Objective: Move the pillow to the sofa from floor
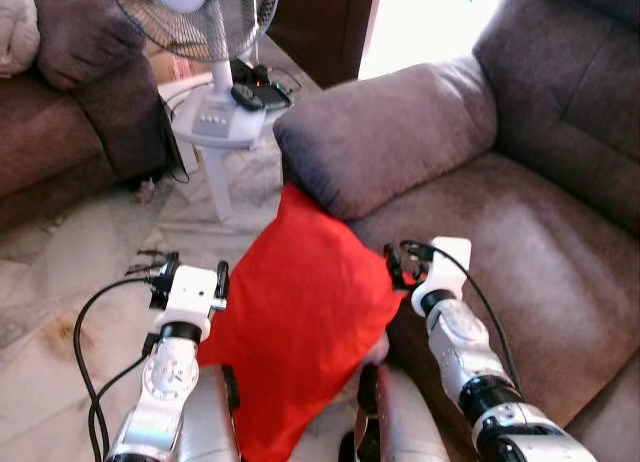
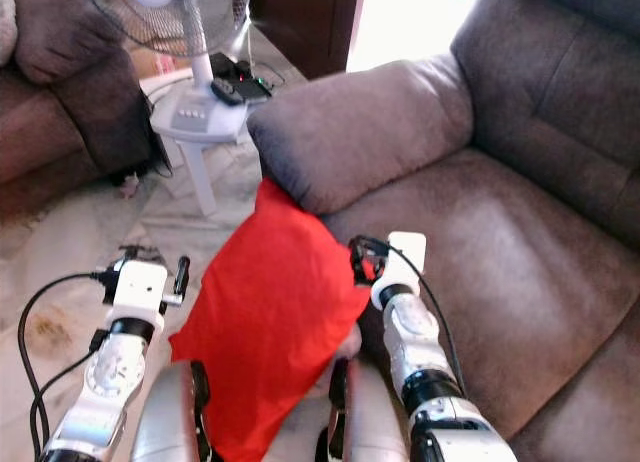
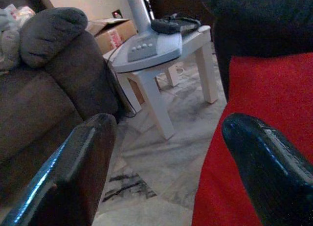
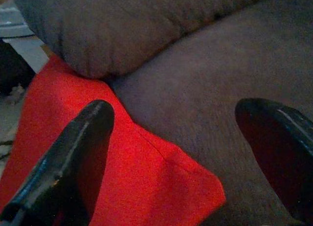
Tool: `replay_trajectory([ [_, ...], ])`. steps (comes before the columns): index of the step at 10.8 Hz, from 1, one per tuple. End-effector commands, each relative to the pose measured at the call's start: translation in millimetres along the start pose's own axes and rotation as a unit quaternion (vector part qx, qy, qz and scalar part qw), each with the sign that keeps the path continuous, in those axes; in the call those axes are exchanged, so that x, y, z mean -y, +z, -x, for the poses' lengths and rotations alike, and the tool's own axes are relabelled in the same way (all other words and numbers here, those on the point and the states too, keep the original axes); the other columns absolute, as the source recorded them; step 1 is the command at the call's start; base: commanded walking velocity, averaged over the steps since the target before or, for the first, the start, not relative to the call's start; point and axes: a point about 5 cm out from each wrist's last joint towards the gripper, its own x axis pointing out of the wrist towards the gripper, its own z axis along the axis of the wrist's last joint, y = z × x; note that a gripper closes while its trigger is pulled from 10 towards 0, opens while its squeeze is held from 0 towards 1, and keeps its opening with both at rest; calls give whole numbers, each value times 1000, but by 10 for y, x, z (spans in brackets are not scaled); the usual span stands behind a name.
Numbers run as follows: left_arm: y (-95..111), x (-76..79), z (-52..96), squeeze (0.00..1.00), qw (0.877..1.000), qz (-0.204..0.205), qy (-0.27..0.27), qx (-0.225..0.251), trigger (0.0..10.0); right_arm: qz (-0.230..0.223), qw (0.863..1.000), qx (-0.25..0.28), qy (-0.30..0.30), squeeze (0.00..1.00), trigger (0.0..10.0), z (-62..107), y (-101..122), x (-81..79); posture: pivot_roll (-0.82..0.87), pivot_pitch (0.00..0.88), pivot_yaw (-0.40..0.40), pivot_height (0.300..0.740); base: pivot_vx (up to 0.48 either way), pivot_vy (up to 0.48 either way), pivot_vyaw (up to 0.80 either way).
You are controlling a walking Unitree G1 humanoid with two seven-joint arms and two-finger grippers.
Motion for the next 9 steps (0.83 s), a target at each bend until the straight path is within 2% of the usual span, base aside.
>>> replay_trajectory([
  [1, -33, 2, -1, 0, 1000, 6, 0, -11, 10000, -1, 1000, -15, -14, 0, 10000, 24, -58, 70, 67, 136, -101, 518, 0, 0, 0],
  [4, 22, -18, -44, 0, 1000, 7, 2, -4, 10000, -17, 1000, -18, -6, 0, 10000, 2, -56, 18, 74, 137, -100, 509, 0, 0, 0],
  [7, 54, -71, -76, 0, 1000, 10, 14, -1, 10000, -11, 1000, -12, 7, 0, 10000, -1, -40, -2, 74, 139, -104, 499, 0, 0, 0],
  [9, 78, -81, -103, 0, 1000, 15, 19, 0, 10000, -44, 999, -21, 20, 0, 10000, -3, -63, -27, 72, 139, -105, 499, 0, 0, 0],
])
